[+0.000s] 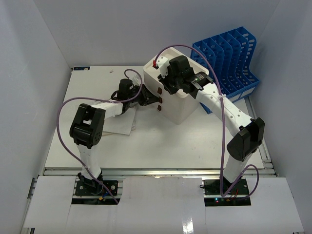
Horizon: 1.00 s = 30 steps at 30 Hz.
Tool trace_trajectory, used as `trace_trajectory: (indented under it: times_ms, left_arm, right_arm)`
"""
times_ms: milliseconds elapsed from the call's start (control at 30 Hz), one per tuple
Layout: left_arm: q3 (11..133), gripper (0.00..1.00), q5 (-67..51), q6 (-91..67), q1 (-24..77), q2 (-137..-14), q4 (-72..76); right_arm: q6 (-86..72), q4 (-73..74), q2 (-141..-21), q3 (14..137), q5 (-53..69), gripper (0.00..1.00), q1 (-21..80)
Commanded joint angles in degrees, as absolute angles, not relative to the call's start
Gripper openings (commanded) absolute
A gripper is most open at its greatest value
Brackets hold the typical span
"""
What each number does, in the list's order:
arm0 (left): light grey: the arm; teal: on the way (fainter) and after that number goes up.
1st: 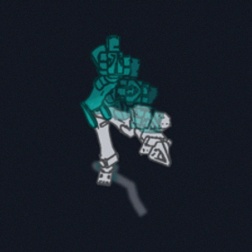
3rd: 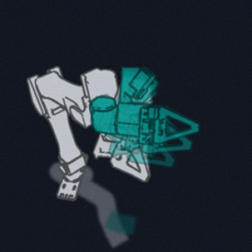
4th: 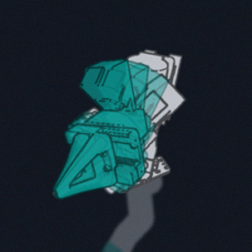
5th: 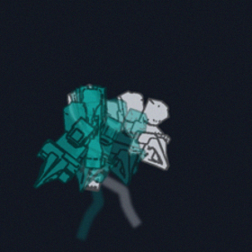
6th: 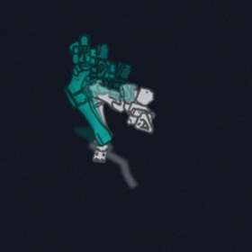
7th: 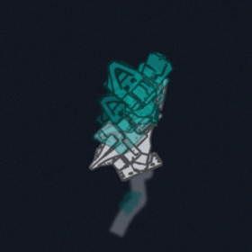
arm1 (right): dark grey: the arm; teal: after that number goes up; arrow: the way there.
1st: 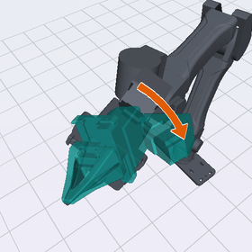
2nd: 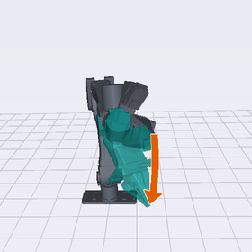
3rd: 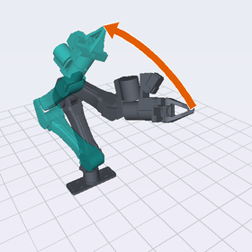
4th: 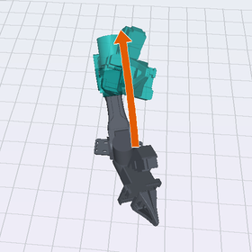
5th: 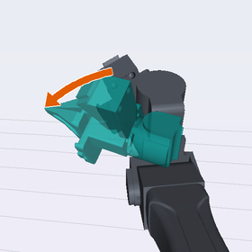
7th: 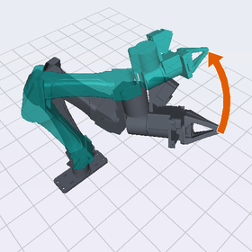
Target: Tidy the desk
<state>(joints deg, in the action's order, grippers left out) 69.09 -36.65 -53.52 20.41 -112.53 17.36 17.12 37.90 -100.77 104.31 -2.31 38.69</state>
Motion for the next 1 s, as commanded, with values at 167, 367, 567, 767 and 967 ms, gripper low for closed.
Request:
trace_trajectory:
  times_ms: [167, 367, 567, 767, 967]
  left_arm:
    - [67.09, 0.51, -34.76, -47.29, 22.06, -106.03, 21.62]
    - [56.51, 0.70, -35.18, -33.72, 22.15, -98.53, 24.90]
    - [51.40, 0.71, -39.38, -21.02, 22.50, -98.27, 33.23]
    - [47.15, 0.71, -40.48, -15.44, 22.85, -102.57, 45.58]
    - [52.05, 0.70, -37.99, -15.15, 23.42, -110.75, 50.02]
  right_arm:
    - [15.20, 43.42, -102.57, 104.68, 5.54, 0.26, 41.05]
    - [15.29, 43.42, -102.83, 104.77, 5.98, 0.30, 39.81]
    - [15.56, 43.51, -102.92, 104.77, 6.77, 0.34, 39.38]
    - [16.03, 43.59, -103.18, 105.12, 8.28, 0.38, 39.38]
    - [16.26, 44.18, -103.60, 105.62, 10.31, 0.38, 39.29]
